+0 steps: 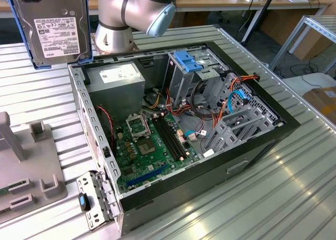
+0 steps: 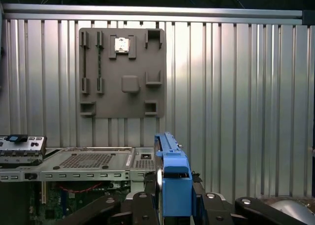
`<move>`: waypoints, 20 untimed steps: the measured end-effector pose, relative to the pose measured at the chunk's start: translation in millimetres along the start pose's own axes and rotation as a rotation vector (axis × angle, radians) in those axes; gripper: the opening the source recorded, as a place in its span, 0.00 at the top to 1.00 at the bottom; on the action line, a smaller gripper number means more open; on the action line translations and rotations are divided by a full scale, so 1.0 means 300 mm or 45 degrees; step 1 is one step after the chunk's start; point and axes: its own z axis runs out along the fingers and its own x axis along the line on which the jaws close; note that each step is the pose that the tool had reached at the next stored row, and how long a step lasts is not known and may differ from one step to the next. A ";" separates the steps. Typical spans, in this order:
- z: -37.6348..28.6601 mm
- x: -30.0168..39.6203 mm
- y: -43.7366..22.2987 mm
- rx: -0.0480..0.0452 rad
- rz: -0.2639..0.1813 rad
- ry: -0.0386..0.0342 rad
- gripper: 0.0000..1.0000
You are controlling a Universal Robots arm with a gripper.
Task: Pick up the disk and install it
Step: 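Pick up the disk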
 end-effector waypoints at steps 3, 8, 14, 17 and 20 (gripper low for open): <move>0.000 0.000 -0.022 0.000 0.000 -0.0001 0.64; 0.000 0.000 -0.023 0.000 0.000 -0.0001 0.64; 0.000 0.000 -0.024 0.000 0.000 0.0000 0.64; 0.000 0.000 -0.025 0.000 0.000 -0.0001 0.64; 0.000 0.000 -0.026 0.000 0.000 0.0000 0.64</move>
